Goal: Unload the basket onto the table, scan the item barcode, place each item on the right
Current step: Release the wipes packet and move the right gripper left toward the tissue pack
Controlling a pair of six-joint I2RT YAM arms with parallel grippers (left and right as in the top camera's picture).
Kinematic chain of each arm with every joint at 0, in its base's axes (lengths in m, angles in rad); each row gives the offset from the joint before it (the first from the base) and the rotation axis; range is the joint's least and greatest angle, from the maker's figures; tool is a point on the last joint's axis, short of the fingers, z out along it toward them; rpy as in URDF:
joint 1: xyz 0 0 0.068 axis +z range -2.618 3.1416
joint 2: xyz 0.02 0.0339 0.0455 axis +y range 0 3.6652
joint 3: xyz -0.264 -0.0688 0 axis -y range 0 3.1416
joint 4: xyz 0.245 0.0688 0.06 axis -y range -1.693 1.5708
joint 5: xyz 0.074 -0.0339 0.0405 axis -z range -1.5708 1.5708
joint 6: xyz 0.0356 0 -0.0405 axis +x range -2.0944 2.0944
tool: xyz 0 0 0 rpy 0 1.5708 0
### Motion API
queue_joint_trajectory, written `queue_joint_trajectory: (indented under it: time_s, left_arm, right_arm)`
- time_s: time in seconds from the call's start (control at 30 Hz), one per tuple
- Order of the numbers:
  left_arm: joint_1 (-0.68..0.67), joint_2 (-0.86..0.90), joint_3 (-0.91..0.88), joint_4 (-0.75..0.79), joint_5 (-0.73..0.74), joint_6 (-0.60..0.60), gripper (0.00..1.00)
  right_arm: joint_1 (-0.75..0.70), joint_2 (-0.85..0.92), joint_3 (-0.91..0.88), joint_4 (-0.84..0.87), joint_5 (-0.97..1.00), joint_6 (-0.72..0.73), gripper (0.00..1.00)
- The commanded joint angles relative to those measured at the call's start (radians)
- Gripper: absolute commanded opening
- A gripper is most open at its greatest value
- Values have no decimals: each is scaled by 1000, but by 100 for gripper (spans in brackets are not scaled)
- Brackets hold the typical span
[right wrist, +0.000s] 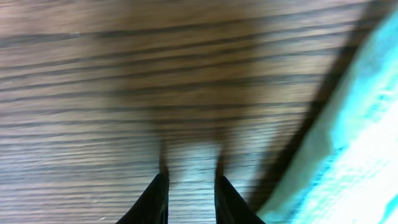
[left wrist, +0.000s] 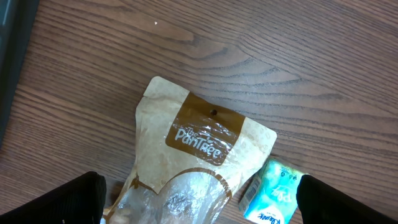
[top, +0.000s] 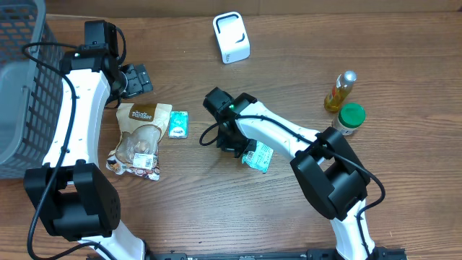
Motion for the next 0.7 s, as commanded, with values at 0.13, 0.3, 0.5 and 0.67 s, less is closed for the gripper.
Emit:
queue_joint_trajectory:
  time_s: [0.13,0.3,0.5,0.67]
  left_arm:
    - [-6,-10,8,0,-12,0,100]
    - [-6,-10,8,0,-12,1,100]
    - [-6,-10,8,0,-12,1,100]
    - [-6,-10,8,0,-12,1,99]
  right_arm:
    - [-70,9,-4,-62,49,10,26]
    - [-132,9,-4,-116,101,-6,29]
    - [-212,9,-4,-172,153,-56,31]
    - [-252,9,-4,-183,116,-77,32]
